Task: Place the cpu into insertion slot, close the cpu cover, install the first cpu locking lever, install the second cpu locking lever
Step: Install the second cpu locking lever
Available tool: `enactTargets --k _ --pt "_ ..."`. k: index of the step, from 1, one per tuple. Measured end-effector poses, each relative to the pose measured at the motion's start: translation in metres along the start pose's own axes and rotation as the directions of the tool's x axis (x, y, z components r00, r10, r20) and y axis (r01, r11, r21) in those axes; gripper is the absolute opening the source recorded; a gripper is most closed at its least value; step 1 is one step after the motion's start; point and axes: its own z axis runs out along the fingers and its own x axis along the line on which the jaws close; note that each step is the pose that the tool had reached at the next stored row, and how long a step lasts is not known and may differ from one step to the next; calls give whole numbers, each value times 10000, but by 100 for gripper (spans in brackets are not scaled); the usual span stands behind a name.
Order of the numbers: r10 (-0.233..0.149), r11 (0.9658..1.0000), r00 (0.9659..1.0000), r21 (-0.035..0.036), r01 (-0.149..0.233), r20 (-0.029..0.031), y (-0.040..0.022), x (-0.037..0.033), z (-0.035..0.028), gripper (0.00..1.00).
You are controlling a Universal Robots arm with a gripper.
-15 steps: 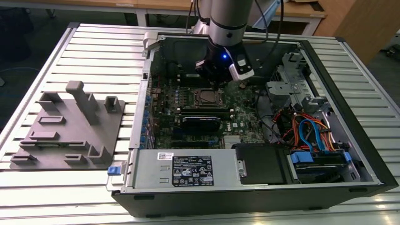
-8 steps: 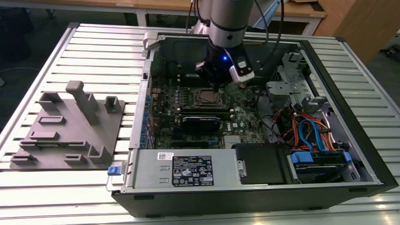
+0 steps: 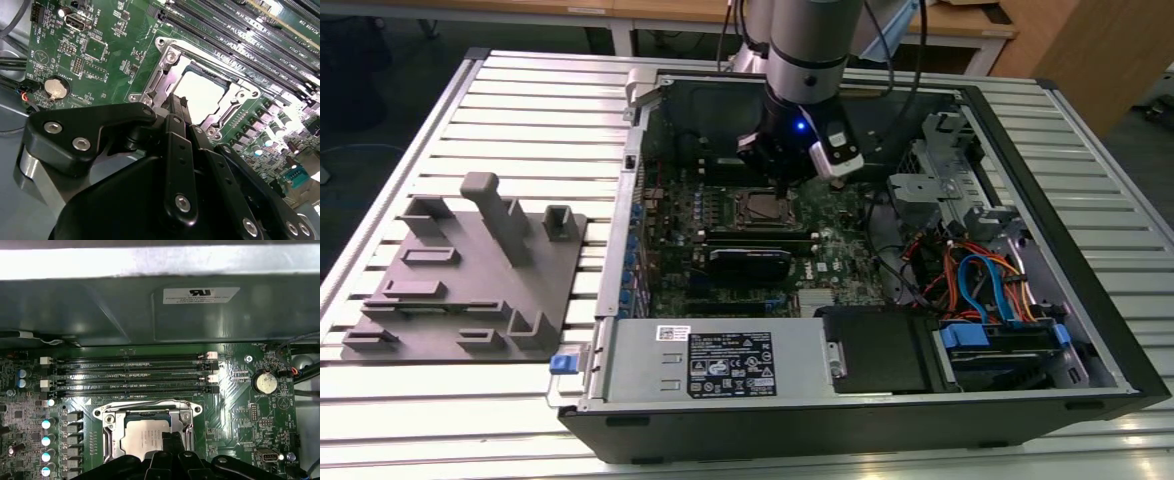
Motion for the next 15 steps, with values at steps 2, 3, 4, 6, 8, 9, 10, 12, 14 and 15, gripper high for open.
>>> enactTargets --k 2,3,4,6,8,9,10,12,14,15 --pt "1 10000 10000 1 -1 0 1 0 -15 10" --pt "1 10000 10000 -1 -1 0 2 0 -27 10" --pt "1 10000 10000 0 -1 0 3 0 -38 10" --pt "1 10000 10000 0 -1 0 4 -1 -50 10" --pt "1 10000 10000 -2 -1 1 4 -1 -51 10" --pt "0 10000 10000 -2 0 1 3 -1 -51 10" --pt "0 10000 10000 0 0 0 0 -1 -52 10" --pt "-1 10000 10000 0 1 0 -8 -2 -52 10" --pt "0 10000 10000 -1 0 0 -21 -2 -51 10" --pt "0 10000 10000 1 0 0 -28 -2 -51 10"
